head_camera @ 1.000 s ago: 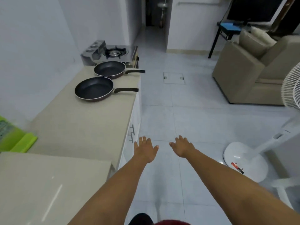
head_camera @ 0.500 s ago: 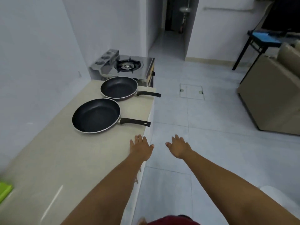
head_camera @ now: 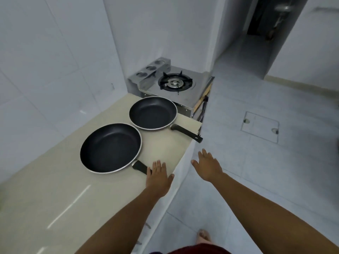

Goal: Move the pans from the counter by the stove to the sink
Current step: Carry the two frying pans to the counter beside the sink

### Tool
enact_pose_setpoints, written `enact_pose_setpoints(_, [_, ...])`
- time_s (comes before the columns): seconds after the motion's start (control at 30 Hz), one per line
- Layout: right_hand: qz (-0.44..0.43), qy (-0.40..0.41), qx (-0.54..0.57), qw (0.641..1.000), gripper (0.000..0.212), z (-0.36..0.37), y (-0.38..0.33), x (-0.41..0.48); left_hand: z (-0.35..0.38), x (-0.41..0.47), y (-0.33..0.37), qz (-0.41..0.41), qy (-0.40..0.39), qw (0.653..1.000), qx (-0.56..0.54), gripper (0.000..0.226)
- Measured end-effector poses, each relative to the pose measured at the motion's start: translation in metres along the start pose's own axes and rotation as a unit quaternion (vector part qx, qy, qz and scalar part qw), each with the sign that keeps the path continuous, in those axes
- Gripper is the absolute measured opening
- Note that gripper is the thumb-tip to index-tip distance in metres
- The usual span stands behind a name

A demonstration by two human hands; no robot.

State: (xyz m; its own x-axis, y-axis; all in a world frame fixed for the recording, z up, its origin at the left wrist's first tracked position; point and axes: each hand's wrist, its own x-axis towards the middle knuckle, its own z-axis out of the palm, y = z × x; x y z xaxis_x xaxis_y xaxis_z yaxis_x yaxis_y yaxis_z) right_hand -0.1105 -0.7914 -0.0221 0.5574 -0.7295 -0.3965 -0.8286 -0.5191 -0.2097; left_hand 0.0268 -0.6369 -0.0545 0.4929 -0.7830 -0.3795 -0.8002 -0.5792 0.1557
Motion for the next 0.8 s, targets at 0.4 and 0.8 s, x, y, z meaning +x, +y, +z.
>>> enact_pose_setpoints(0.4, [-0.101, -0.014, -0.074, 0.992, 0.064, -0.017, -0.02, 0.119, 0.025, 0.017, 0.0, -0.224, 0.068, 0.965, -0.12, 0.064])
enact_pose_setpoints(0.8, [-0.047, 0.005, 0.027, 0.998, 0.06, -0.021, -0.045, 0.197, 0.037, 0.037, 0.008, -0.356, 0.229, 0.777, -0.467, 0.07])
